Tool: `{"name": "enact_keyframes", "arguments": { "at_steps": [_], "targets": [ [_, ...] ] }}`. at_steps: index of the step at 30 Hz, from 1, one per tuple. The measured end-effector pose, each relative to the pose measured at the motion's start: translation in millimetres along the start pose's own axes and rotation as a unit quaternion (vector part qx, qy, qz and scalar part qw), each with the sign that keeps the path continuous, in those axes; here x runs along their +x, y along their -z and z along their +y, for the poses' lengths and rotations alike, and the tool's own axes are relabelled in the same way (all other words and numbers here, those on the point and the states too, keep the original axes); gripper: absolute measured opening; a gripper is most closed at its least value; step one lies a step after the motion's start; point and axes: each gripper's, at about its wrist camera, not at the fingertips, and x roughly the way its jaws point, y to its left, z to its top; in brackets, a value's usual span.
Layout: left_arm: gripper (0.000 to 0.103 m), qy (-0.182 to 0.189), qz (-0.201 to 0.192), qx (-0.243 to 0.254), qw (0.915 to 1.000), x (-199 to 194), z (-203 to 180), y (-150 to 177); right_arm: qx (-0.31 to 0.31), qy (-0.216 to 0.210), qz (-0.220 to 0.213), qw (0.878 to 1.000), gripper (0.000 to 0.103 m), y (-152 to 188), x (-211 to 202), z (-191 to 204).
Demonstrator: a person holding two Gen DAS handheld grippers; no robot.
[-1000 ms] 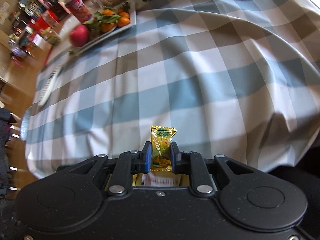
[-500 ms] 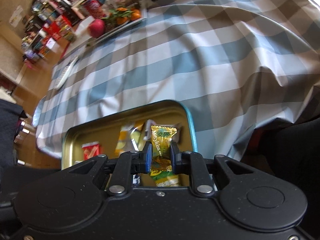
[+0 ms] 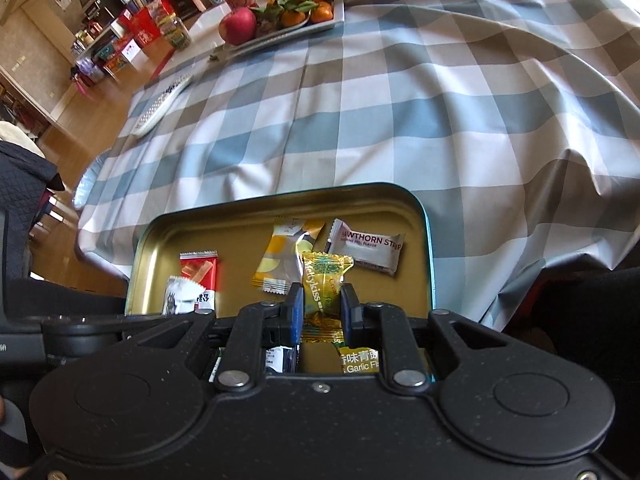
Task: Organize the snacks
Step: 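Open the right gripper to drop the candy while the left gripper releases the white bar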
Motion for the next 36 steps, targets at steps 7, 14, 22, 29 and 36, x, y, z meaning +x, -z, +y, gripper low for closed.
{"name": "enact_keyframes", "arguments": {
  "at_steps": [7, 14, 22, 29, 36],
  "targets": [
    [0.019, -0.004, -0.016, 0.032, 0.9993, 16.7, -2.7, -16.0, -0.005, 0.008, 0.006, 1.000, 0.027, 0.4, 6.4, 6.3],
    [0.020, 0.015, -0.014, 0.027, 0.9994, 30.2, 4.9, -21.6, 0.007, 0.010, 0.003, 1.000, 0.027, -2.4, 11.2, 7.7],
    [0.024, 0.040, -0.033, 0.007, 0.9986, 22.9, 10.8, -22.8, 0.018, 0.008, 0.004, 1.000, 0.027, -4.2, 15.2, 8.9],
    [0.029, 0.066, -0.062, -0.015, 0.9958, 10.1, 19.4, -21.8, 0.014, 0.004, 0.000, 1.000, 0.032, -4.8, 11.3, 10.6],
    [0.030, 0.047, -0.058, -0.009, 0.9972, 11.2, 15.6, -18.7, 0.018, 0.000, -0.002, 1.000, 0.033, -5.5, 9.4, 9.3]
  ]
}}
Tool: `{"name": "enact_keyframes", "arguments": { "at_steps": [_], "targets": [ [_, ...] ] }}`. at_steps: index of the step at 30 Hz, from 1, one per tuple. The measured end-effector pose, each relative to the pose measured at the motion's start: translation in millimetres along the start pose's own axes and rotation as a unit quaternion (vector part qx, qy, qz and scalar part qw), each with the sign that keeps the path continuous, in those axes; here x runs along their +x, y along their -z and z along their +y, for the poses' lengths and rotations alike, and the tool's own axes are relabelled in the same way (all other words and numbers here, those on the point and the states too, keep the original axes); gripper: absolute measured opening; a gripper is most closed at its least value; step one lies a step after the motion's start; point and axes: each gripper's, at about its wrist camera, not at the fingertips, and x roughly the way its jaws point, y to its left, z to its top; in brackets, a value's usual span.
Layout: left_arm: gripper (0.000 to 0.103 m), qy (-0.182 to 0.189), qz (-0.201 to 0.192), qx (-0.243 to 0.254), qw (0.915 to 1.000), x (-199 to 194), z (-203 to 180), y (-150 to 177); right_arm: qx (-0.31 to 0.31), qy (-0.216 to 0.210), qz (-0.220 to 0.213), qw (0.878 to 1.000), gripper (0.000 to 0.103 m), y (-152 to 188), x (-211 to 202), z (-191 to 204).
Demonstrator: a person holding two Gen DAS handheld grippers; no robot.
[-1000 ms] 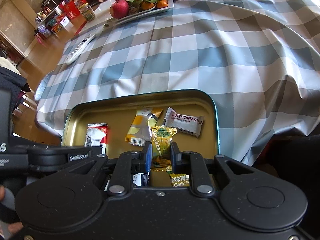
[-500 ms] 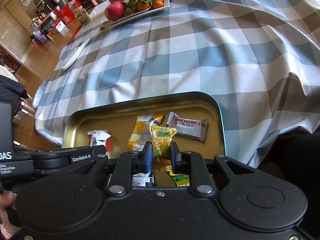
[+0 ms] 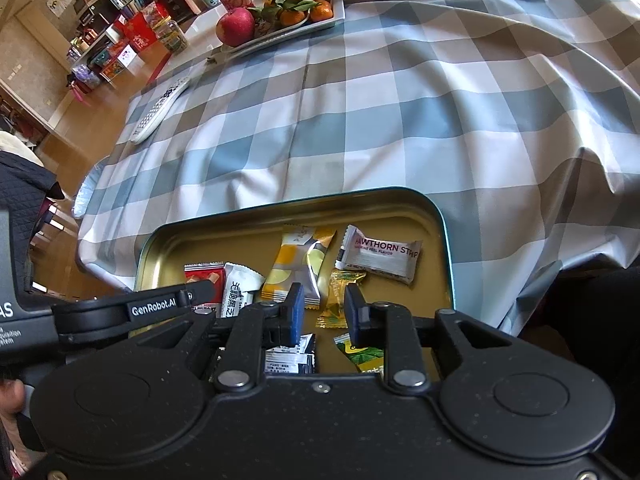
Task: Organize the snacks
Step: 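Open the right gripper to drop the candy while the left gripper releases the white bar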
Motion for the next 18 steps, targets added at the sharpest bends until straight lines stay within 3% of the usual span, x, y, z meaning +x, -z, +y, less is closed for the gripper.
{"name": "enact_keyframes", "arguments": {
  "at_steps": [18],
  "targets": [
    [0.030, -0.047, -0.001, 0.032, 0.9984, -10.0, -12.3, 31.6, -0.016, 0.074, 0.016, 0.997, 0.033, 14.4, 1.2, 4.7]
  ]
}}
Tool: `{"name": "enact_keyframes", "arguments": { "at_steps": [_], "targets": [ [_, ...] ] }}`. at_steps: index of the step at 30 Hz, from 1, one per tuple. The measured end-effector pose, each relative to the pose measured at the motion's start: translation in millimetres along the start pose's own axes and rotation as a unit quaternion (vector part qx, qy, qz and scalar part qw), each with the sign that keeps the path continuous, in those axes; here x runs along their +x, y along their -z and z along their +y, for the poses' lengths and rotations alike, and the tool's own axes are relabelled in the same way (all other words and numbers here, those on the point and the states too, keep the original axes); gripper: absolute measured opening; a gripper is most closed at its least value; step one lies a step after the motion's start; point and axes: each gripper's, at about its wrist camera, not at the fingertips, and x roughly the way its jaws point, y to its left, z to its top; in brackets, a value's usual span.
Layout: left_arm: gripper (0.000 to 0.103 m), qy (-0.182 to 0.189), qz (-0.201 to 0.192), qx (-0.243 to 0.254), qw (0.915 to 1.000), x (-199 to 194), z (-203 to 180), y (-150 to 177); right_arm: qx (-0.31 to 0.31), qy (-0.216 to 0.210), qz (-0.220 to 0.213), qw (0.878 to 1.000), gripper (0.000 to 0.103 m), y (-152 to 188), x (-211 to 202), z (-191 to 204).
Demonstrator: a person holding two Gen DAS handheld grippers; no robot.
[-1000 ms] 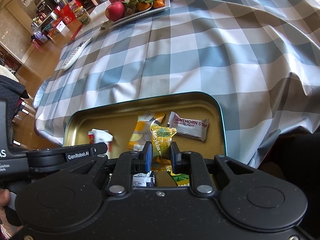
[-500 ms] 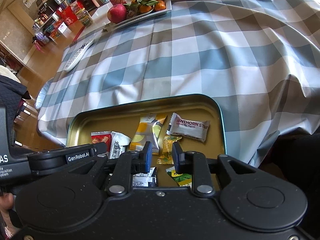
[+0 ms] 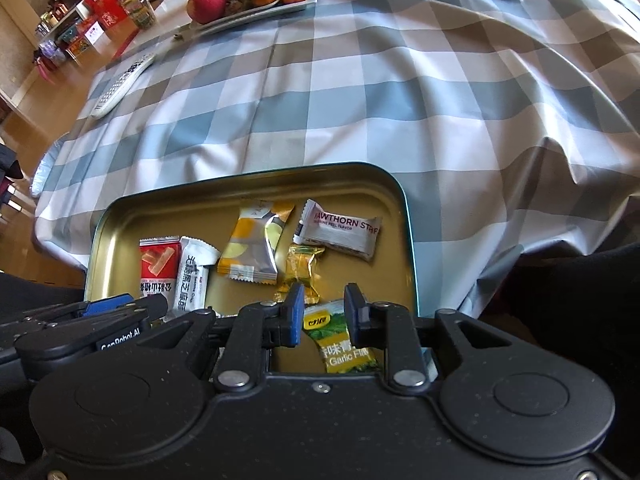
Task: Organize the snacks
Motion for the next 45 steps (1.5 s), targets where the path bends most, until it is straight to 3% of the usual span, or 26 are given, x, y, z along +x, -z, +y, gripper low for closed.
{"name": "enact_keyframes", "arguments": {
  "at_steps": [11, 18, 45],
  "targets": [
    [0.031, 0.003, -0.011, 0.000, 0.9999, -19.3, 1.0, 36.2, 0.009, 0.006, -0.007, 1.000, 0.033, 34.6, -11.0, 0.9],
    [0.031, 0.007, -0.028, 0.006, 0.9996, -29.9, -1.5, 51.3, -0.018, 0.018, -0.020, 0.999, 0.033, 50.0, -16.3, 9.6],
    [0.031, 0.010, -0.015, 0.000, 0.9998, -21.3, -3.3, 49.4, -0.009, 0.019, 0.011, 1.000, 0.033, 53.7, -1.8, 9.0]
  ]
}}
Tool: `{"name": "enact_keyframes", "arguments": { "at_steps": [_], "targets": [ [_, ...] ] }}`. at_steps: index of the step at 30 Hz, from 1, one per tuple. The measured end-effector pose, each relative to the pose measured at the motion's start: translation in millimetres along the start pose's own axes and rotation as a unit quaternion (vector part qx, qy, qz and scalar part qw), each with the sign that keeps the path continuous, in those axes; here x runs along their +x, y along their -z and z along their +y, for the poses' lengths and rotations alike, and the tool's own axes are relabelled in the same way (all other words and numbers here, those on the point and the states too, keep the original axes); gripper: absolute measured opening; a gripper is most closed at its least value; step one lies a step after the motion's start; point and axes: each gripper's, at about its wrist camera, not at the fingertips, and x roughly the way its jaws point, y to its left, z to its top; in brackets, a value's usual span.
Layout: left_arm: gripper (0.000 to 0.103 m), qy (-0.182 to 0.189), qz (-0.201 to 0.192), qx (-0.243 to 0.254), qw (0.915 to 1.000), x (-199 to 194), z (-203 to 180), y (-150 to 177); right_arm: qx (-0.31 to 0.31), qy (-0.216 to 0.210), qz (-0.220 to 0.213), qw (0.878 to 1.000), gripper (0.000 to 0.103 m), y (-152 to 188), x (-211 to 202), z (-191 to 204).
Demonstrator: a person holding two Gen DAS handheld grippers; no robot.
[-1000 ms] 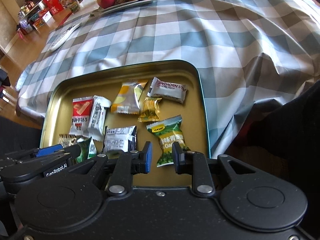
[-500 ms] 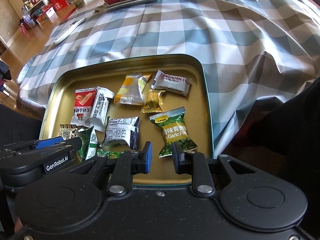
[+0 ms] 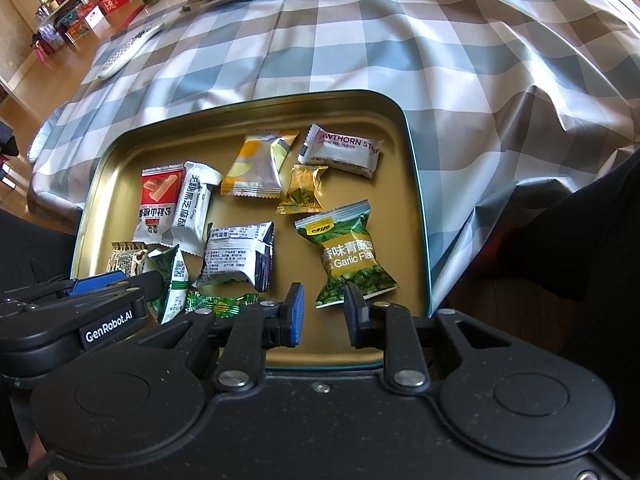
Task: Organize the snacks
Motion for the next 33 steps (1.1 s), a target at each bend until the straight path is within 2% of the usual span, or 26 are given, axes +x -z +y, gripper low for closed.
{"name": "enact_keyframes", "arguments": {
  "at_steps": [16, 33],
  "targets": [
    [0.031, 0.011, 0.018, 0.006, 0.9998, 3.3, -1.8, 1.7, 0.013, 0.005, 0.023, 1.000, 0.033, -0.1, 5.1, -4.8],
    [0.031, 0.013, 0.021, 0.001, 0.9997, 4.4, -0.3, 0.4, 0.012, 0.004, 0.024, 1.000, 0.033, -0.2, 5.9, -4.5]
  ]
}}
